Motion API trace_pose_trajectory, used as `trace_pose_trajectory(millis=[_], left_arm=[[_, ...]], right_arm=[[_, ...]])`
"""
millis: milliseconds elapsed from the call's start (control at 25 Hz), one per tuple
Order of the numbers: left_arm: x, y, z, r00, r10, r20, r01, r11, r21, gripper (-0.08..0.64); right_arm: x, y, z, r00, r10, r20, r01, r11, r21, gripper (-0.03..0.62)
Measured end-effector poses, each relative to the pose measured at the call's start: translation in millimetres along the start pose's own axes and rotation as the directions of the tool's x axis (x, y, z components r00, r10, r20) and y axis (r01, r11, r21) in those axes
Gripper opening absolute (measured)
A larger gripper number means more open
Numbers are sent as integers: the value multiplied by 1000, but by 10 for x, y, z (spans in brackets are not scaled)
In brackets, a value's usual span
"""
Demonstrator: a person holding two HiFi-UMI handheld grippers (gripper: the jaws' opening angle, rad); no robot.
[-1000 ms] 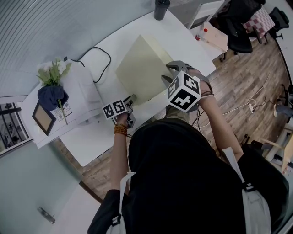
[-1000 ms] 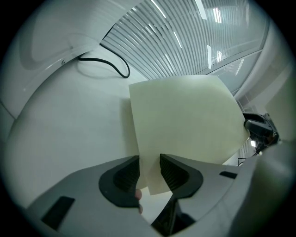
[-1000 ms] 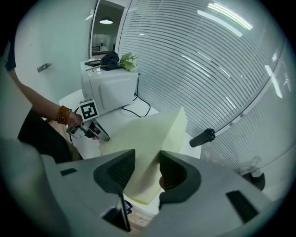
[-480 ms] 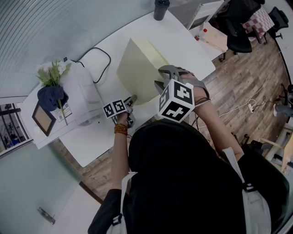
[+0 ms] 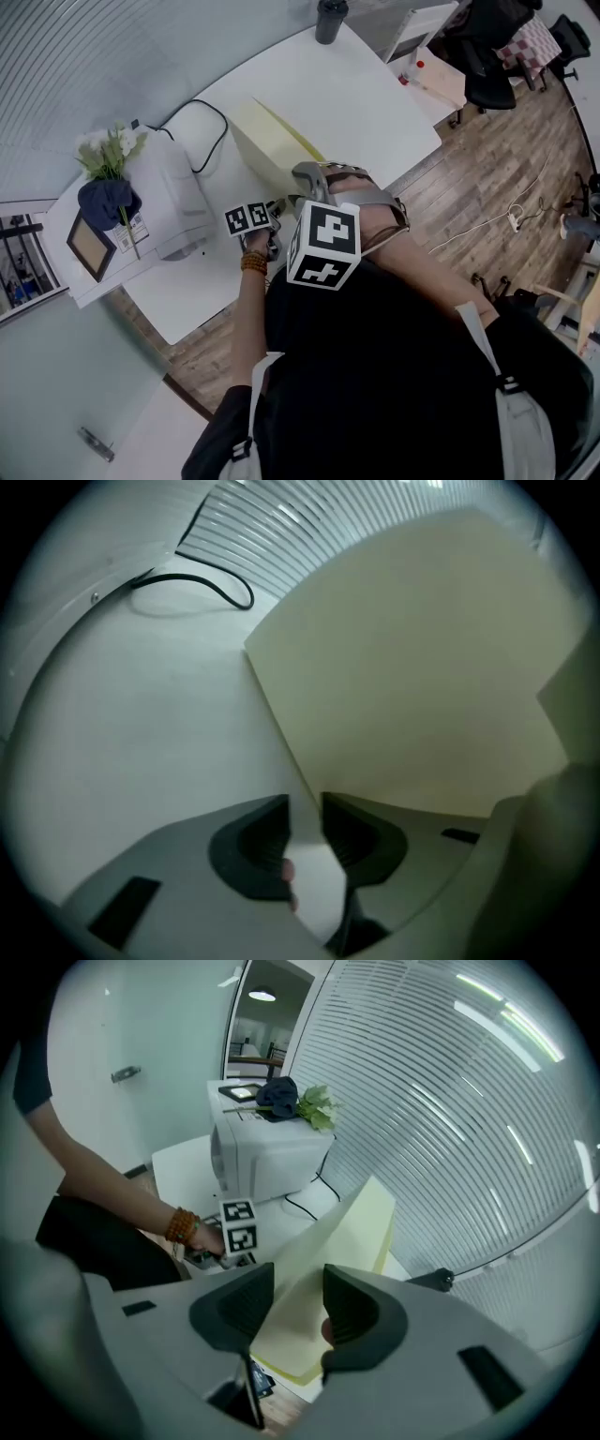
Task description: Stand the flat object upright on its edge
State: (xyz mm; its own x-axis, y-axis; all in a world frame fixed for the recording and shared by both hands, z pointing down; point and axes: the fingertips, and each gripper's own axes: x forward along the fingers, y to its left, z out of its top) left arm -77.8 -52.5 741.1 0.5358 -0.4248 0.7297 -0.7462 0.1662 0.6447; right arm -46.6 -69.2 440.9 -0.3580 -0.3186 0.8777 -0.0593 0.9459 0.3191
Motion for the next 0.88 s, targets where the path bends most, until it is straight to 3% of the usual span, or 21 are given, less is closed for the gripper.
trace_pose_trajectory(millis=[40,80,200,360,440,560,640,720,800,880], left_arm=[[35,41,-35,999,41,-17,-41,999,28,39],[62,56,-61,998,64,-27,-63,997,46,8],[103,10,-90,998,45,-39,-43,998,42,8],[32,24,-55,999,28,-17,-28,999,28,20],[-40,6,-15,1000,13,8,-13,1000,9,70],[-203,-63,51,998,-13,62,14,1000,-6,84],[-355,-133,119,992,-37,120,38,999,-6,86],[-565,-244,214,976,-76,206,76,997,10,86],[-838,-415,328,943,-135,304,118,990,72,86],[-1131,-677,429,899,-223,378,160,969,190,85]], right_arm=[[-4,80,69,1000,25,14,-25,1000,3,160],[-3,144,115,999,37,16,-37,999,-6,160],[21,195,118,1000,2,-31,-4,997,-79,160],[20,190,111,1000,9,-29,-11,996,-91,160],[-2,201,113,1000,8,-7,-9,995,-104,160],[-123,223,146,994,60,93,-51,994,-99,136],[-281,154,159,972,106,211,-96,994,-60,127],[-446,2,111,933,127,336,-127,992,-22,127],[-561,-178,-14,888,124,442,-130,991,-16,129],[-637,-292,-168,834,140,534,-131,990,-54,157]])
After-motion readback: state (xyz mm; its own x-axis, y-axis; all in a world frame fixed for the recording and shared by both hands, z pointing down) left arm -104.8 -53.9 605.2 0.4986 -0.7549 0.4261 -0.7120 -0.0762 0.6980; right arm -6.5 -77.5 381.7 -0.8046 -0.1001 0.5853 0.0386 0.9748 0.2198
